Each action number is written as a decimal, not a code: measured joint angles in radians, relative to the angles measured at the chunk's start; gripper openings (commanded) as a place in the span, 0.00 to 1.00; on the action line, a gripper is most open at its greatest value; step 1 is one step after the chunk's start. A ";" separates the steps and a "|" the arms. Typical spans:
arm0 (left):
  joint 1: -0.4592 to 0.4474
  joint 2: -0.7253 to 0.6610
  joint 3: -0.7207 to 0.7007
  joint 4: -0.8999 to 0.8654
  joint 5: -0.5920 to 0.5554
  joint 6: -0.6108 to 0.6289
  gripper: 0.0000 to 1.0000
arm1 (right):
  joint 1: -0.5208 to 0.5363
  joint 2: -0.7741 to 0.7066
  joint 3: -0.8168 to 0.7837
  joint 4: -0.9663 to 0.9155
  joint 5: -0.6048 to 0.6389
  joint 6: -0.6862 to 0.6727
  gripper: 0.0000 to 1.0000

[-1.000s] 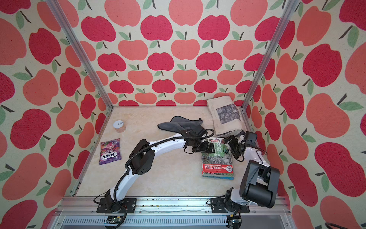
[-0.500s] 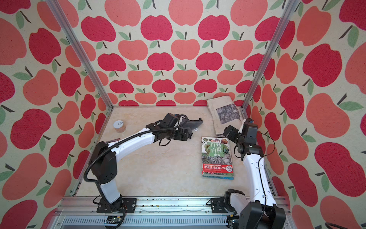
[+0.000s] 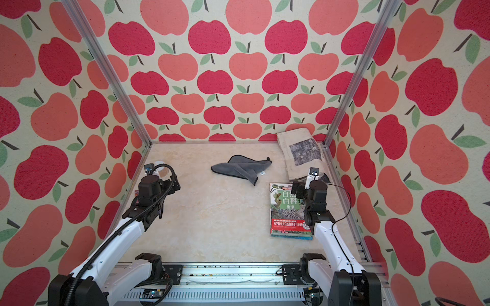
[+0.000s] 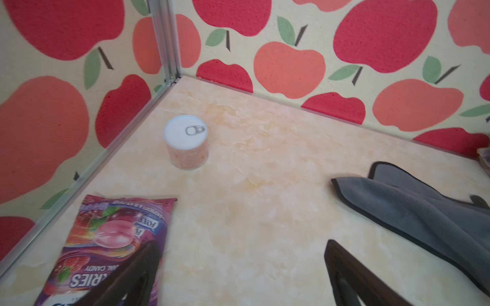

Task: Wipe the cover of the book
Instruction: Reset both arms

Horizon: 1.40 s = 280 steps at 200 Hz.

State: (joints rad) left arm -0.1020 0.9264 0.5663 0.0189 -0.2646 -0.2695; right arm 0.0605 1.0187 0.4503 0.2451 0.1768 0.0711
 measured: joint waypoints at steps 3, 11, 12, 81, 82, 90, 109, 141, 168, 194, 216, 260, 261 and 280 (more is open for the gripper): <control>0.018 -0.013 -0.014 0.010 -0.004 0.008 0.99 | -0.005 0.012 -0.006 0.015 0.002 -0.002 0.99; 0.061 -0.043 -0.053 0.042 -0.021 0.027 0.99 | -0.015 0.041 -0.021 0.052 0.004 -0.008 0.99; 0.064 -0.045 -0.056 0.044 -0.023 0.028 0.99 | -0.017 0.045 -0.023 0.058 0.005 -0.010 0.99; 0.130 0.117 -0.266 0.395 -0.147 0.131 0.99 | -0.052 0.277 -0.150 0.494 0.022 -0.028 0.99; 0.131 0.121 -0.268 0.401 -0.147 0.132 0.99 | -0.052 0.278 -0.152 0.502 0.020 -0.028 0.99; 0.134 0.158 -0.291 0.457 -0.146 0.138 0.99 | -0.052 0.277 -0.170 0.553 0.013 -0.029 0.99; 0.150 0.244 -0.326 0.562 -0.125 0.140 0.99 | -0.052 0.286 -0.214 0.653 -0.013 -0.032 0.99; 0.185 0.348 -0.327 0.690 -0.047 0.157 0.99 | -0.042 0.498 -0.230 0.871 -0.053 -0.053 0.99; 0.221 0.412 -0.315 0.772 0.036 0.159 0.99 | -0.034 0.564 -0.201 0.923 -0.061 -0.050 0.99; 0.232 0.557 -0.291 0.895 0.095 0.165 0.99 | -0.021 0.570 -0.126 0.856 -0.039 -0.065 0.99; 0.169 0.678 -0.252 0.938 0.108 0.215 0.99 | -0.011 0.569 -0.111 0.833 -0.031 -0.072 0.99; 0.137 0.687 -0.225 0.972 0.119 0.262 0.99 | 0.005 0.569 -0.109 0.795 -0.025 -0.098 0.99; 0.137 0.687 -0.225 0.972 0.119 0.262 0.99 | 0.005 0.569 -0.109 0.795 -0.024 -0.099 0.99; 0.137 0.687 -0.225 0.982 0.118 0.269 0.99 | 0.021 0.569 -0.109 0.797 -0.031 -0.122 0.99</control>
State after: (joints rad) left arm 0.0345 1.6138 0.3416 1.0004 -0.1467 -0.0010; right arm 0.0818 1.5879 0.3412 1.0420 0.1463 -0.0505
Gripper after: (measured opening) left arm 0.993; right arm 0.993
